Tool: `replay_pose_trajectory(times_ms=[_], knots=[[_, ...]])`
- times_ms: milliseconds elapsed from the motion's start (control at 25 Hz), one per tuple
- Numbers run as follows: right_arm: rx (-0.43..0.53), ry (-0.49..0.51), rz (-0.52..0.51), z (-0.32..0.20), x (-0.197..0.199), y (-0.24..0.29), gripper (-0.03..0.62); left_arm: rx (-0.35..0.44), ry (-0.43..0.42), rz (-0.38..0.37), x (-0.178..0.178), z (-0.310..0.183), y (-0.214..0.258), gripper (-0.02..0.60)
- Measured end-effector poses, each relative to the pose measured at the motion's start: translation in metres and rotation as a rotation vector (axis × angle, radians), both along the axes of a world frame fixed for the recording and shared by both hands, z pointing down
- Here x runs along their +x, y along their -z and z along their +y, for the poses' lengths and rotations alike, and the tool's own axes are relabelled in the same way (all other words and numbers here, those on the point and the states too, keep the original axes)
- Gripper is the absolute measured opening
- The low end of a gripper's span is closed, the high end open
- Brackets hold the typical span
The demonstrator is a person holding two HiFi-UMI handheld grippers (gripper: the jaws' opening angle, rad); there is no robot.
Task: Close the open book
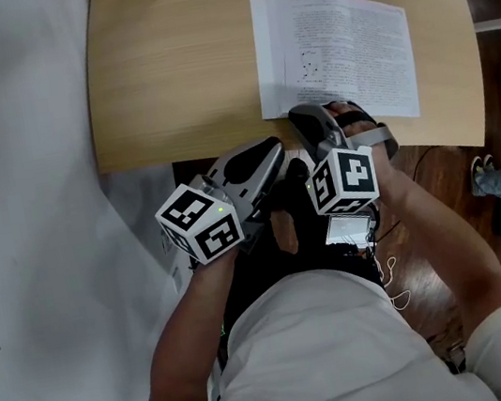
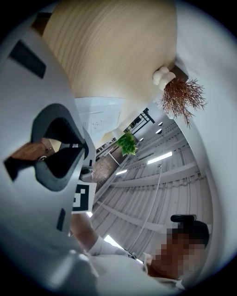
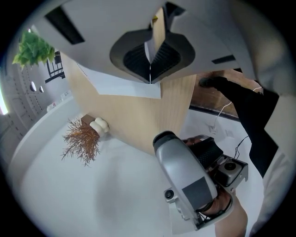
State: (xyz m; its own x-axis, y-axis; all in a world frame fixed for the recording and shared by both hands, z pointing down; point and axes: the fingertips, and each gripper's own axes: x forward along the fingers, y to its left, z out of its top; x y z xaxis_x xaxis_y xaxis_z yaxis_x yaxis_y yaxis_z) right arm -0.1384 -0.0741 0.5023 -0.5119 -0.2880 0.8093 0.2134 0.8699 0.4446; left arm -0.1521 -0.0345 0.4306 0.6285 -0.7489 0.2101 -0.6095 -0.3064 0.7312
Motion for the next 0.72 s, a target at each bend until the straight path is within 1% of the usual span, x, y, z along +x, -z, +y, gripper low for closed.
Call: replay_pose_trajectory(times_ms=[40, 280, 440, 520, 640, 680, 720], knots=[[-0.005, -0.004, -0.005, 0.0, 0.0, 0.0, 0.005, 0.0, -0.001, 0.001, 0.0, 0.0, 0.0, 0.0], [-0.042, -0.028, -0.034, 0.0, -0.002, 0.004, 0.002, -0.004, -0.002, 0.004, 0.0, 0.0, 0.0, 0.0], [-0.046, -0.046, -0.071, -0.002, -0.003, 0.009, 0.002, -0.021, 0.019, 0.019, -0.004, -0.003, -0.006, 0.0], [-0.044, -0.056, -0.089, -0.002, -0.003, 0.012, 0.002, -0.039, 0.032, 0.042, -0.007, -0.007, -0.01, 0.0], [-0.036, -0.07, -0.116, -0.002, -0.004, 0.018, 0.002, -0.081, 0.059, 0.1, -0.013, -0.017, -0.017, 0.0], [-0.033, -0.074, -0.124, -0.002, -0.004, 0.02, 0.002, -0.1, 0.067, 0.123, -0.014, -0.02, -0.019, 0.017], [-0.03, -0.077, -0.131, -0.002, -0.005, 0.021, 0.002, -0.12, 0.072, 0.147, -0.015, -0.024, -0.02, 0.08]])
